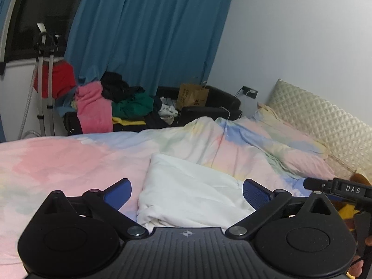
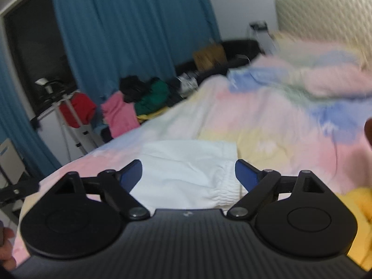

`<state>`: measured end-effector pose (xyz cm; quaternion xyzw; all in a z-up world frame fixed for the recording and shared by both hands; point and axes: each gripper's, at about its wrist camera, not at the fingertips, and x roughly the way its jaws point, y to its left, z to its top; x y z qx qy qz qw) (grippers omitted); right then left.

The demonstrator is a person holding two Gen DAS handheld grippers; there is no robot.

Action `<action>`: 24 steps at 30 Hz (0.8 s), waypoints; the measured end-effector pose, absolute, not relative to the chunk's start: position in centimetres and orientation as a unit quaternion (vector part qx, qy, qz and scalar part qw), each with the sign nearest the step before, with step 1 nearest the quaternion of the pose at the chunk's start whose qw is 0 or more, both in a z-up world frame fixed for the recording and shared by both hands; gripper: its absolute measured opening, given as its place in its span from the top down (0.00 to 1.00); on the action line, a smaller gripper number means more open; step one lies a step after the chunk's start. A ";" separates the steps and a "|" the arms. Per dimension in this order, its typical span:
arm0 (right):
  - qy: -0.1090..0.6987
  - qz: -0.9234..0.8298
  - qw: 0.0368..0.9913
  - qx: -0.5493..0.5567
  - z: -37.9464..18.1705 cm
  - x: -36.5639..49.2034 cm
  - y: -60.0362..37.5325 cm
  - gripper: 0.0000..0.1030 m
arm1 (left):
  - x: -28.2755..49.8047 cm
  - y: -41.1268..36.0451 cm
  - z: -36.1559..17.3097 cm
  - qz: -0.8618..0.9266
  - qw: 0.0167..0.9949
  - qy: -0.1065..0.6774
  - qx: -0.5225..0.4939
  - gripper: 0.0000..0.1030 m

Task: Fold clothes
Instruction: 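Release the folded garment with both grippers and pull back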

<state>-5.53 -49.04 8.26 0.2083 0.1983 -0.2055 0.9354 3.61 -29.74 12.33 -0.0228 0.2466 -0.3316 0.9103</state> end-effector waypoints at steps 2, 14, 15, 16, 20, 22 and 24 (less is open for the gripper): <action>0.181 -0.205 0.943 0.192 8.9 -6.8 -47.3 0.14 | 1.6 -28.8 12.7 -0.335 0.912 0.237 -0.022 0.00; 0.141 -0.192 0.964 0.116 5.5 -9.6 -38.9 0.14 | -5.2 -24.6 10.2 -0.324 0.923 0.208 0.008 0.00; 0.139 -0.192 0.965 0.113 5.1 -9.6 -38.4 0.14 | -5.4 -24.6 9.9 -0.321 0.924 0.207 0.013 0.00; 0.138 -0.192 0.965 0.111 4.7 -9.6 -38.0 0.14 | -5.5 -24.5 9.6 -0.318 0.925 0.207 0.017 0.00; 0.141 -0.198 0.965 0.098 3.0 -9.1 -36.9 0.14 | -5.3 -24.6 8.2 -0.312 0.927 0.207 0.023 0.00; 0.149 -0.199 0.964 0.091 2.0 -8.8 -36.4 0.14 | -5.1 -24.8 7.5 -0.304 0.930 0.204 0.030 0.00; 0.156 -0.200 0.964 0.084 1.1 -8.5 -36.0 0.14 | -5.0 -24.9 6.9 -0.305 0.929 0.205 0.036 0.00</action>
